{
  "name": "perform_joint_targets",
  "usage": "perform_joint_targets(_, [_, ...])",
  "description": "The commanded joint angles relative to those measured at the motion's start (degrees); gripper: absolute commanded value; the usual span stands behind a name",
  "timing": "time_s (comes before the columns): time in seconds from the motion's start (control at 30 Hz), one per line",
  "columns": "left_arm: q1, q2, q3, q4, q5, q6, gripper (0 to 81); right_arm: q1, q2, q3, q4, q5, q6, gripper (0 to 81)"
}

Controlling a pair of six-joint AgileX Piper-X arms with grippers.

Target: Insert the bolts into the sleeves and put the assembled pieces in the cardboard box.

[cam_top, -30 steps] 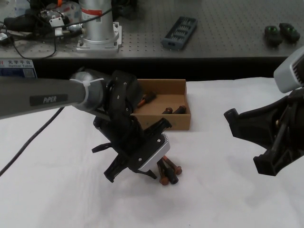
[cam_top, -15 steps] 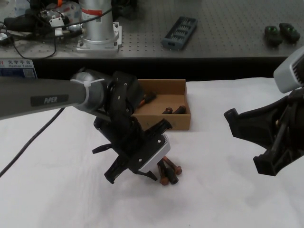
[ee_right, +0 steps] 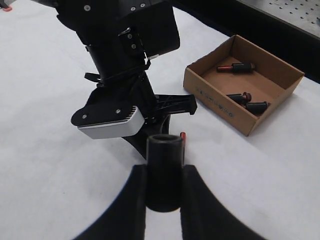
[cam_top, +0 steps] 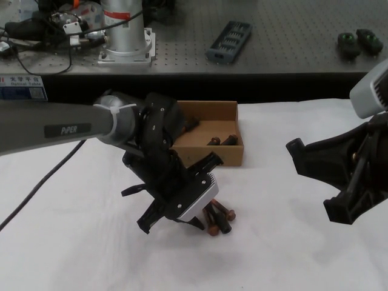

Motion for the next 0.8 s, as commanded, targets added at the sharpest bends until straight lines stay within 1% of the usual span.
perform_joint_targets(0.0, [-0.96, 2.01, -0.28, -1.36, 0.05, 0.77, 22.2, 0.05, -0.53, -0.14, -0.39, -0.82, 0.06, 1.9])
perform_joint_targets(0.07, [-0.93, 2.27, -0.28, -1.36, -0.15, 0.77, 22.2, 0.05, -0.53, -0.14, -0.39, -0.82, 0.06, 1.9])
perform_joint_targets(0.23, [-0.93, 2.4, -0.28, -2.21, -3.42, 0.77, 22.2, 0.05, -0.53, -0.14, -0.39, -0.82, 0.06, 1.9])
perform_joint_targets(0.53, [-0.93, 2.4, -0.28, 4.22, -3.41, 1.3, 22.2, 0.05, -0.53, -0.04, -0.39, -0.82, 0.05, 1.9])
perform_joint_targets(0.77, [-0.93, 2.4, -0.28, 5.67, -3.41, 2.48, 22.2, 0.05, -0.53, 0.18, -0.39, -0.82, 0.05, 1.9])
